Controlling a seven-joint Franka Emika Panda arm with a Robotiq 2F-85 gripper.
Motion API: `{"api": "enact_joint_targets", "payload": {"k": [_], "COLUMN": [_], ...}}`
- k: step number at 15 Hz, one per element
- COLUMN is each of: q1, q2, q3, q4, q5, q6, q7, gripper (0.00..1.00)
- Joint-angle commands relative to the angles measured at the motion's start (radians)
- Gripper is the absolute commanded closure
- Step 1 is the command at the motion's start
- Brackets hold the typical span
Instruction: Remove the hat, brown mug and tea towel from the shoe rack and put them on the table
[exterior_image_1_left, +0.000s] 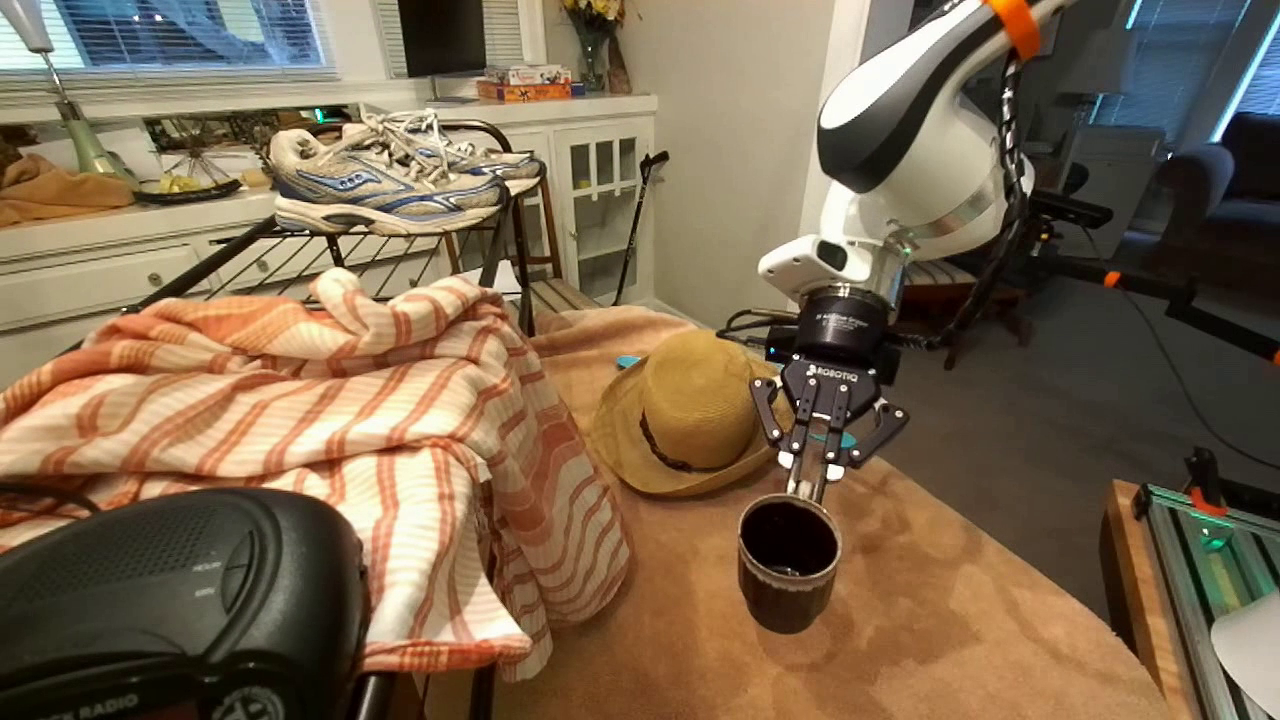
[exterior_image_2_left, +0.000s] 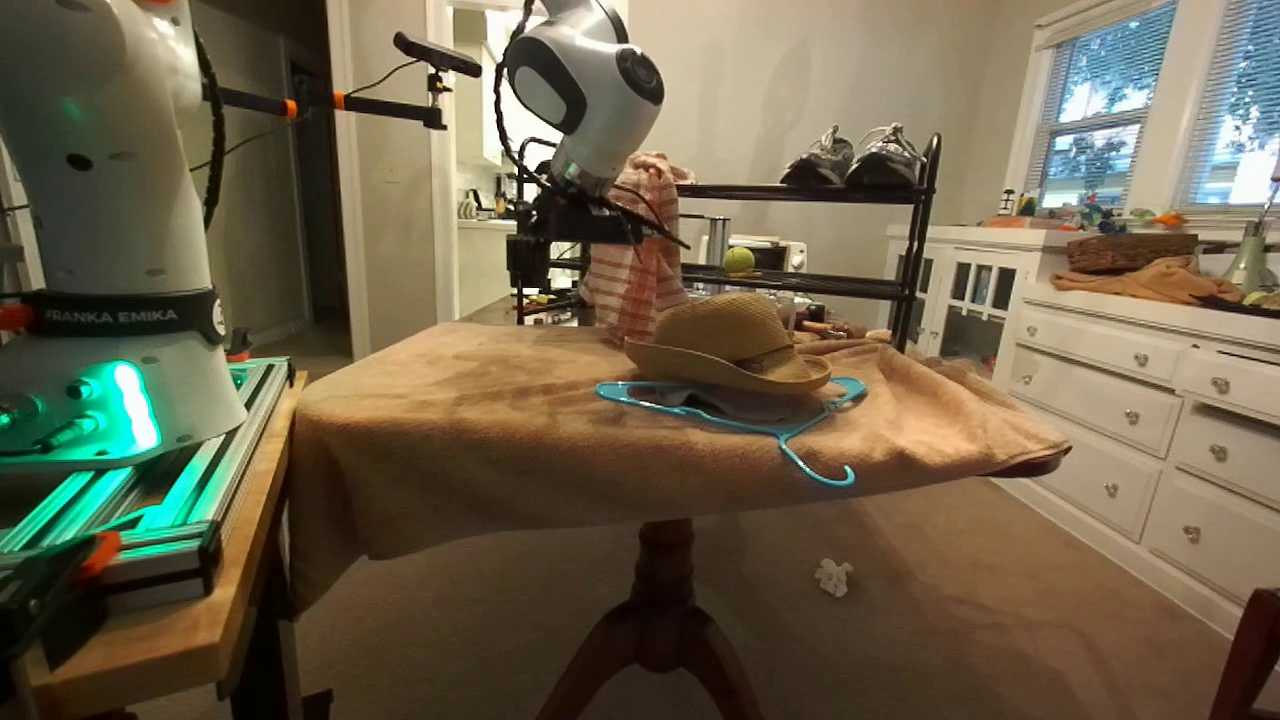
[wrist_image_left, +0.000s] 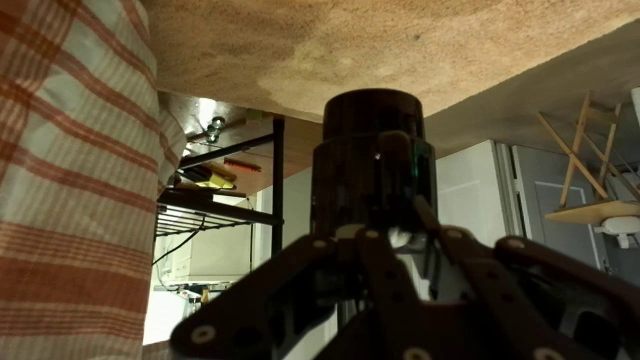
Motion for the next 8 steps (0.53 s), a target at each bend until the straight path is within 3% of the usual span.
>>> {"api": "enact_joint_targets", "payload": {"k": [1,8], "q1": [-0.008,-0.016], "q2": [0.090,0.219], "q3": [-0.009,-0.009], "q4": [0.020,0.048], "q5": [0.048,0.139], "q6": [0.002,0.021], "q7": [-0.061,-0.187], "gripper": [0.96,0.96]}}
